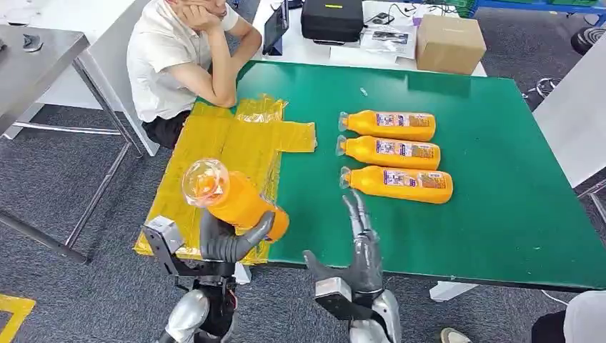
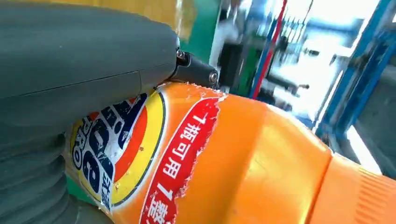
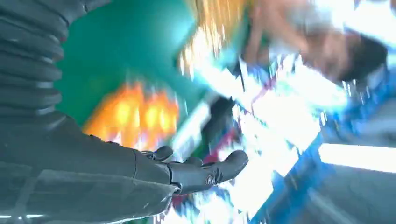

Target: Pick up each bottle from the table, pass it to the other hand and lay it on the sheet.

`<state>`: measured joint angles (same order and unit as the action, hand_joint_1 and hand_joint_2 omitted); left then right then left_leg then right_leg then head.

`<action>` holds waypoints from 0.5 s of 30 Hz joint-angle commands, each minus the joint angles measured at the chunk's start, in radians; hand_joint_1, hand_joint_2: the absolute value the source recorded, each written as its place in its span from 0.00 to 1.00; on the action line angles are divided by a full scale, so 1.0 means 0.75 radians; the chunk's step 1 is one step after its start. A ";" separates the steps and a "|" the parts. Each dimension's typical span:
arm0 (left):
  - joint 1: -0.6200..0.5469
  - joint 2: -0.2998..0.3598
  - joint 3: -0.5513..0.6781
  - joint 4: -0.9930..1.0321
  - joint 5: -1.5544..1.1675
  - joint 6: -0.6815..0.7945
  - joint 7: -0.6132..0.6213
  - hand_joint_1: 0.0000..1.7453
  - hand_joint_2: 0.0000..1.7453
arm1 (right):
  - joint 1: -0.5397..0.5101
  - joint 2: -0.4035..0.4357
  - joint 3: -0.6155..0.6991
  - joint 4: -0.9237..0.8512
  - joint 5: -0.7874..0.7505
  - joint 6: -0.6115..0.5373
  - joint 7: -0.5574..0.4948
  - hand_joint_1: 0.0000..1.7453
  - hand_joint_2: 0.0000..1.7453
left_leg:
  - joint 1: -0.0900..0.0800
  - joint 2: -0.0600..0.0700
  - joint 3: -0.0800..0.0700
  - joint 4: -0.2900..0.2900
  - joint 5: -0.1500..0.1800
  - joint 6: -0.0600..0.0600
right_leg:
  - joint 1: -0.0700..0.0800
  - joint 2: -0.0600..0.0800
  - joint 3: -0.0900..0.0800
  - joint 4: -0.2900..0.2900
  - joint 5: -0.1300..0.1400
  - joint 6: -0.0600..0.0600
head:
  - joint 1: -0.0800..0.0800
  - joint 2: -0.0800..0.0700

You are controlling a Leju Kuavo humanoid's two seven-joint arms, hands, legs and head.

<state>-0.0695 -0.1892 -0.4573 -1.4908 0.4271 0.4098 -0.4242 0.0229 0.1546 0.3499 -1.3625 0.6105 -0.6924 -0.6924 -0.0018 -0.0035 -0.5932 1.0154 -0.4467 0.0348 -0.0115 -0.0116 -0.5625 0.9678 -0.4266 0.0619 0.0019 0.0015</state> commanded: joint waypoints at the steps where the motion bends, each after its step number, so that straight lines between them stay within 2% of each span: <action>1: -0.127 0.101 0.097 0.155 -0.504 0.337 -0.057 1.00 1.00 | 0.120 0.147 -0.597 -0.604 -0.006 -0.008 -0.008 0.00 0.00 | -0.001 -0.005 0.000 0.000 0.001 -0.003 | -0.001 -0.005 0.000 0.003 -0.002 -0.003 | 0.000 0.000; 4: -0.127 0.101 0.097 0.155 -0.504 0.337 -0.057 1.00 1.00 | 0.120 0.147 -0.597 -0.604 -0.006 -0.008 -0.008 0.00 0.00 | 0.000 -0.002 0.003 -0.001 0.000 -0.002 | 0.000 -0.002 0.003 0.000 -0.001 -0.003 | 0.001 0.000; 5: -0.142 0.103 0.116 0.188 -0.602 0.384 -0.058 1.00 1.00 | 0.108 0.175 -0.605 -0.605 0.032 -0.008 -0.008 0.00 0.00 | -0.001 -0.001 0.003 -0.001 0.000 -0.002 | -0.001 0.000 0.002 0.001 -0.001 -0.002 | 0.001 0.000; 7: -0.144 0.025 0.277 0.238 -0.873 0.384 -0.083 1.00 1.00 | 0.101 0.165 -0.567 -0.579 -0.034 -0.008 -0.008 0.00 0.00 | 0.000 0.001 0.004 -0.001 0.000 -0.003 | 0.000 0.001 0.002 0.001 0.000 -0.003 | 0.000 0.000; 11: -0.191 0.060 0.255 0.315 -0.904 0.373 -0.039 1.00 1.00 | 0.076 0.151 -0.488 -0.467 -0.067 -0.008 -0.008 0.00 0.00 | 0.000 0.001 0.004 -0.002 0.001 -0.002 | 0.000 0.001 0.003 -0.001 0.000 -0.003 | 0.000 0.000; 15: -0.297 0.118 0.170 0.536 -1.111 0.253 0.168 1.00 1.00 | 0.044 0.135 -0.437 -0.377 -0.113 -0.008 -0.008 0.00 0.00 | 0.000 0.002 0.007 -0.004 0.002 -0.004 | 0.000 0.002 0.005 -0.001 0.001 -0.004 | 0.000 0.000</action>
<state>-0.1441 -0.1519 -0.3124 -1.3862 -0.2442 0.6813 -0.4508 0.1036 0.2625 -0.0252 -1.7681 0.5860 -0.7015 -0.6973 -0.0017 -0.0031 -0.5926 1.0155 -0.4465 0.0347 -0.0114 -0.0114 -0.5628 0.9688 -0.4264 0.0618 0.0023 0.0015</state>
